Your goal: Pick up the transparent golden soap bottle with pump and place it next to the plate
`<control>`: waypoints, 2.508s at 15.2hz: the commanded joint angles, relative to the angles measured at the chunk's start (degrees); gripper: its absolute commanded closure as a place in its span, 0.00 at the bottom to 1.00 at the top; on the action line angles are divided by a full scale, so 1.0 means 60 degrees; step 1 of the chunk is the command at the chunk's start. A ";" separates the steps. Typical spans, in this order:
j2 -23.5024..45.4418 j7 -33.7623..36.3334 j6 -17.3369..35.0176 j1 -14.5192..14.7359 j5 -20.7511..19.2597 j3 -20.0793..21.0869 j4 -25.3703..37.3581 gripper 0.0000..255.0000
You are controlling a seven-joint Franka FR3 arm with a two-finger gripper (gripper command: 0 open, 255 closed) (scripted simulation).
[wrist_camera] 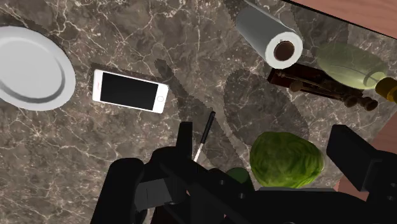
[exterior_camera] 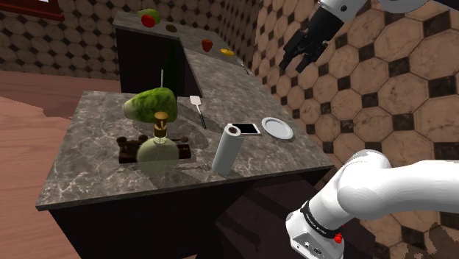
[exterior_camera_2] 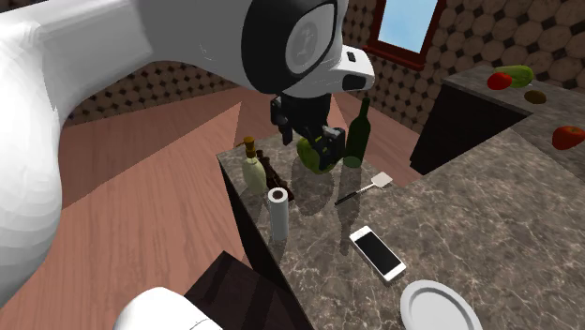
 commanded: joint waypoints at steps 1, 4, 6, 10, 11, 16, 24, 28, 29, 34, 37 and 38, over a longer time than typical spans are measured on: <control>0.0000 0.0000 0.0000 0.0000 0.0000 0.0000 0.0000 0.00; 0.0485 0.0478 0.0496 0.0167 0.0201 0.0534 -0.0094 0.00; 0.0859 0.0794 0.0824 0.0272 0.0315 0.0886 -0.0102 0.00; 0.1720 0.1429 0.1461 0.0461 0.0479 0.1580 0.0011 0.00; 0.1957 0.1590 0.1614 0.0503 0.0503 0.1750 0.0067 0.00; 0.3265 0.2421 0.2326 0.0673 0.0499 0.2589 0.0507 0.00; 0.5742 0.3920 0.3174 0.0888 -0.0084 0.3825 0.1773 0.00; 0.7150 0.4761 0.3394 0.1082 -0.0684 0.4309 0.2677 0.00; 0.7518 0.4974 0.3422 0.1149 -0.0861 0.4409 0.2933 0.00; 0.8539 0.5528 0.3674 0.1393 -0.1376 0.4570 0.3464 0.00; 0.8678 0.5583 0.4025 0.1400 -0.1458 0.4556 0.3238 0.00; 0.8729 0.5603 0.4141 0.1402 -0.1488 0.4551 0.3167 0.00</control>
